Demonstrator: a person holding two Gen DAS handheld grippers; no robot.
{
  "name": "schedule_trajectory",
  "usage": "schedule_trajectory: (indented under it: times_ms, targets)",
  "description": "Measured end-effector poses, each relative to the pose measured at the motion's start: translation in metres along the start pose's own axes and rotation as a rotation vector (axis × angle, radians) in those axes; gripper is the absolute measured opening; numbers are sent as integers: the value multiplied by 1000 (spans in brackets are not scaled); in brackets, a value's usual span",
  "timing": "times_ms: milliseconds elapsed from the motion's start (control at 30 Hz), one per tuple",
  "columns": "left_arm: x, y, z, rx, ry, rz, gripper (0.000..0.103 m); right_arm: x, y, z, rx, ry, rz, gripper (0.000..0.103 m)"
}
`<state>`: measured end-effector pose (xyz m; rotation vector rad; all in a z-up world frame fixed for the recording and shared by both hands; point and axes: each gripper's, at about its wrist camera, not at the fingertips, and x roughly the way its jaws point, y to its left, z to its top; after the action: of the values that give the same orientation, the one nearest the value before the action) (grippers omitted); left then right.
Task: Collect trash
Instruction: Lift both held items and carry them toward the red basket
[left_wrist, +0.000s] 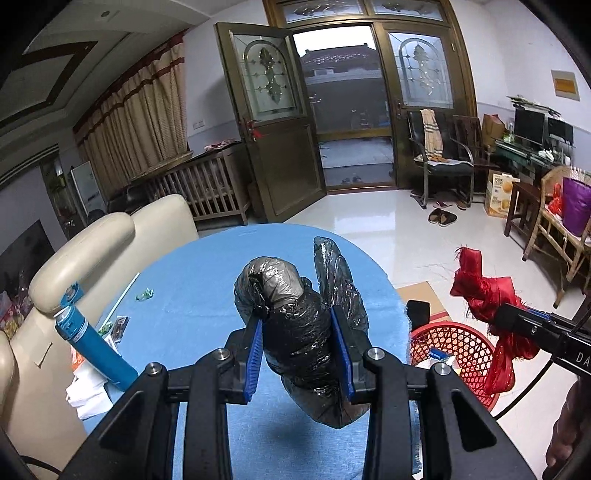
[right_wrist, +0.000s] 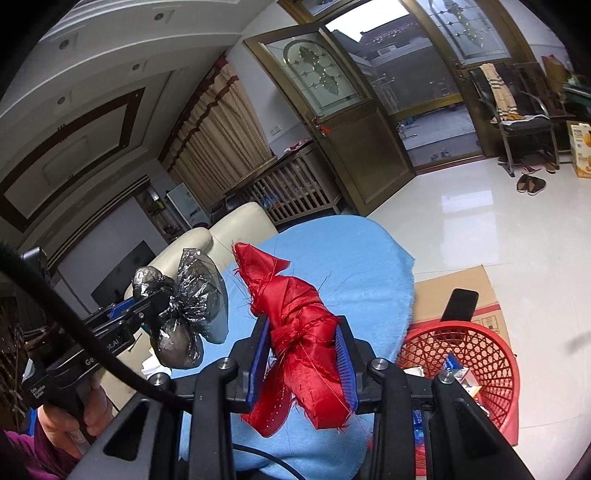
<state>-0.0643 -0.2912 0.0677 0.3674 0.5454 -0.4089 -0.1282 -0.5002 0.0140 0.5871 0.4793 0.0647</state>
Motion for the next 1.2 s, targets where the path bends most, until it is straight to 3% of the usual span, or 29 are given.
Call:
schedule_trajectory:
  times_ms: [1200]
  targets:
    - [3, -24, 7, 90, 18, -37, 36, -34, -11, 9, 54, -27, -25, 36]
